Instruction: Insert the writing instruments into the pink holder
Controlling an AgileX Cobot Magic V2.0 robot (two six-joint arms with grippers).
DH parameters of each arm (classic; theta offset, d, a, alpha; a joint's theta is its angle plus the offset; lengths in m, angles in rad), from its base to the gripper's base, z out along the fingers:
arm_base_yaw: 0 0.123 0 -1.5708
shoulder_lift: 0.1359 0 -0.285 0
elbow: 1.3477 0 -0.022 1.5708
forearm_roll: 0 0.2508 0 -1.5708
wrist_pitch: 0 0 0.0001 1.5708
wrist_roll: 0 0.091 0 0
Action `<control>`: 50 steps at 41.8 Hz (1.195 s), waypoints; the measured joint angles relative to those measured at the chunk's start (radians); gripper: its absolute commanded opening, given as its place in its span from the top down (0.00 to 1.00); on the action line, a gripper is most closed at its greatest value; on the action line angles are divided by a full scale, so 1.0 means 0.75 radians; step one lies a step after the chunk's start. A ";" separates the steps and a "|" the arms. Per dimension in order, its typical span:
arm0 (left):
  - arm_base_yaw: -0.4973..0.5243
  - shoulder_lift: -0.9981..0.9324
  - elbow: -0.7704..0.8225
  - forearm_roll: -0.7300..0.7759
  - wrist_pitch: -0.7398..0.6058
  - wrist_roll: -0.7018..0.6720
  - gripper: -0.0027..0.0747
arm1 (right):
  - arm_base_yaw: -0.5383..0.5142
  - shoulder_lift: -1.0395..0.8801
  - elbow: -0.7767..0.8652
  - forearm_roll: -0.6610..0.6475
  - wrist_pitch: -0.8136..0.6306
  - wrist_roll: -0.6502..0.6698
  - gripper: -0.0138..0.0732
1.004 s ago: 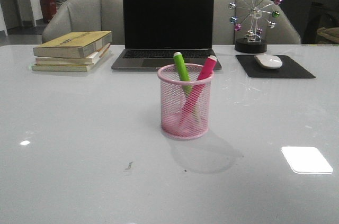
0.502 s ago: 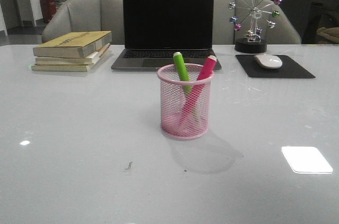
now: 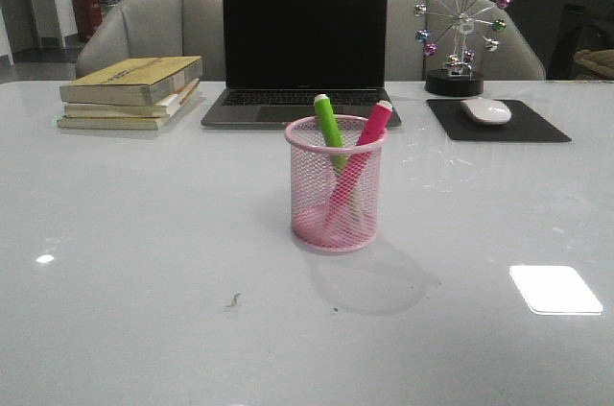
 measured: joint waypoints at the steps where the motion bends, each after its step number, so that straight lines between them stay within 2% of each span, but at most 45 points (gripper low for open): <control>1: 0.000 0.000 0.000 0.000 0.000 0.000 0.85 | 0.000 0.000 0.000 0.000 0.000 0.000 0.76; 13: 0.003 -0.013 0.006 0.000 -0.005 0.000 0.85 | 0.000 0.000 0.000 0.000 0.000 0.000 0.76; 16: 0.042 -0.043 0.024 0.000 -0.019 0.000 0.85 | 0.000 0.000 0.000 0.000 0.000 0.000 0.76; 22: 0.228 -0.137 0.125 0.008 -0.163 0.000 0.85 | 0.000 0.000 0.000 -0.001 0.000 0.000 0.76; 32: 0.648 -0.345 0.429 0.010 -0.502 0.000 0.85 | 0.000 0.000 0.000 -0.003 0.000 0.000 0.76; 38: 0.823 -0.434 0.581 -0.024 -0.637 0.000 0.85 | 0.000 0.000 0.000 -0.004 0.000 0.000 0.76; 43: 0.905 -0.514 0.686 -0.041 -0.721 0.000 0.85 | 0.000 0.000 0.000 -0.004 0.000 0.000 0.76; 50: 0.942 -0.603 0.806 -0.053 -0.787 0.000 0.85 | 0.000 0.000 0.000 -0.004 0.000 0.000 0.76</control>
